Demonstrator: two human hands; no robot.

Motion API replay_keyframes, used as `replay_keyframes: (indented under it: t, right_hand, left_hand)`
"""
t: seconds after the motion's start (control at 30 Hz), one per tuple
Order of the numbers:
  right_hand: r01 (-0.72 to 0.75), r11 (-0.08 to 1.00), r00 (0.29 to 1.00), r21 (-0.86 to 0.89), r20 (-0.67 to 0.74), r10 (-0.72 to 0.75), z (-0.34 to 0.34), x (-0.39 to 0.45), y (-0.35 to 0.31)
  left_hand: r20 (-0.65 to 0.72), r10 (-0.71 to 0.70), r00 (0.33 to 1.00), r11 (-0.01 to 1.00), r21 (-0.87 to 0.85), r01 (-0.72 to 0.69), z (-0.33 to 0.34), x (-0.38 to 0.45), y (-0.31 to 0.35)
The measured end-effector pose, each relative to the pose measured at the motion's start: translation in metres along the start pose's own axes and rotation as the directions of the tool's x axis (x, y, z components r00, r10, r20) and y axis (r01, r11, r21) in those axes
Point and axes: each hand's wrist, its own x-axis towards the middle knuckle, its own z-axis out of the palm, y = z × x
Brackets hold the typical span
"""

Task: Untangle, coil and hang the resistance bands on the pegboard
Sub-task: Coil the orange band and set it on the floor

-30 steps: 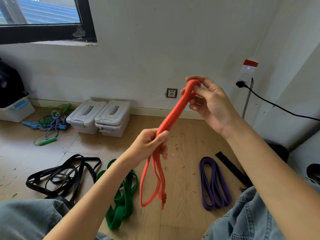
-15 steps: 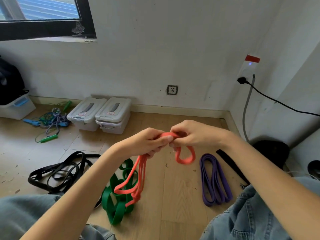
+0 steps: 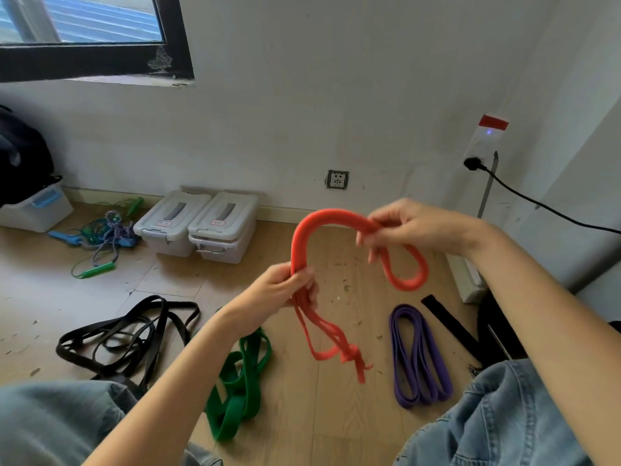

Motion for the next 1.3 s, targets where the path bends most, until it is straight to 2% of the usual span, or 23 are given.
replay_keyframes:
  t: [0.07, 0.1, 0.17, 0.2, 0.27, 0.33, 0.5, 0.57, 0.67, 0.77, 0.87, 0.97, 1.07, 1.17, 1.23, 1.3]
  right_hand:
    - [-0.095, 0.991, 0.973, -0.090, 0.201, 0.112, 0.007, -0.003, 0.014]
    - [-0.094, 0.995, 0.969, -0.031, 0.228, 0.099, 0.013, -0.003, 0.018]
    - [-0.047, 0.986, 0.980, 0.158, 0.197, 0.015, 0.026, -0.001, 0.022]
    - [-0.018, 0.981, 0.980, 0.194, 0.198, -0.021, 0.032, 0.001, 0.024]
    - [0.022, 0.972, 0.977, 0.234, 0.202, -0.071, 0.041, 0.002, 0.028]
    - [0.068, 0.937, 0.987, 0.342, 0.116, -0.113, 0.043, 0.000, 0.030]
    - [0.175, 0.779, 0.980, 0.602, -0.034, -0.194, 0.039, 0.002, 0.035]
    - [0.195, 0.672, 0.980, 0.714, -0.162, -0.112, 0.039, 0.007, 0.042]
    - [0.157, 0.591, 0.961, 0.791, -0.261, 0.093, 0.051, 0.017, 0.062]
    - [0.030, 0.515, 0.924, 0.857, -0.220, 0.312, 0.077, 0.027, 0.094]
    - [-0.132, 0.397, 0.870, 0.908, -0.086, 0.485, 0.115, 0.035, 0.136]
    - [-0.272, 0.283, 0.799, 0.920, 0.051, 0.599, 0.163, 0.046, 0.183]
    - [-0.328, 0.188, 0.738, 0.926, 0.127, 0.662, 0.204, 0.065, 0.228]
    - [-0.379, 0.201, 0.677, 0.903, 0.122, 0.726, 0.229, 0.087, 0.271]
    - [-0.404, 0.230, 0.641, 0.885, 0.095, 0.761, 0.239, 0.102, 0.298]
    - [-0.481, 0.326, 0.600, 0.814, 0.034, 0.799, 0.243, 0.120, 0.322]
  left_hand:
    - [0.032, 0.089, 0.996, 0.996, -0.008, -0.089, 0.001, 0.001, 0.021]
    - [0.091, 0.110, 0.990, 0.994, 0.016, -0.112, 0.005, 0.002, 0.030]
    - [0.202, 0.081, 0.976, 0.992, 0.084, -0.099, 0.017, 0.005, 0.042]
    - [0.226, 0.053, 0.973, 0.990, 0.114, -0.081, 0.021, 0.006, 0.046]
    - [0.227, 0.017, 0.974, 0.991, 0.126, -0.047, 0.020, 0.008, 0.048]
    - [0.227, -0.004, 0.974, 0.994, 0.104, -0.020, 0.011, 0.007, 0.045]
    - [0.231, -0.079, 0.970, 0.987, 0.154, 0.044, -0.004, 0.002, 0.014]
    - [0.192, -0.106, 0.976, 0.992, 0.094, 0.089, -0.006, 0.000, -0.008]
    - [0.074, -0.093, 0.993, 0.984, -0.148, 0.103, -0.004, 0.006, -0.038]
    - [-0.043, -0.184, 0.982, 0.941, -0.297, 0.163, 0.007, 0.024, -0.071]
    - [-0.056, -0.394, 0.918, 0.875, -0.328, 0.356, 0.026, 0.038, -0.119]
    - [-0.085, -0.563, 0.822, 0.813, -0.237, 0.532, 0.047, 0.052, -0.171]
    - [-0.186, -0.634, 0.751, 0.773, -0.127, 0.621, 0.055, 0.077, -0.217]
    - [-0.259, -0.647, 0.717, 0.736, 0.033, 0.676, 0.053, 0.107, -0.258]
    - [-0.288, -0.614, 0.735, 0.722, 0.172, 0.671, 0.052, 0.126, -0.284]
    - [-0.325, -0.557, 0.764, 0.716, 0.277, 0.640, 0.054, 0.145, -0.305]
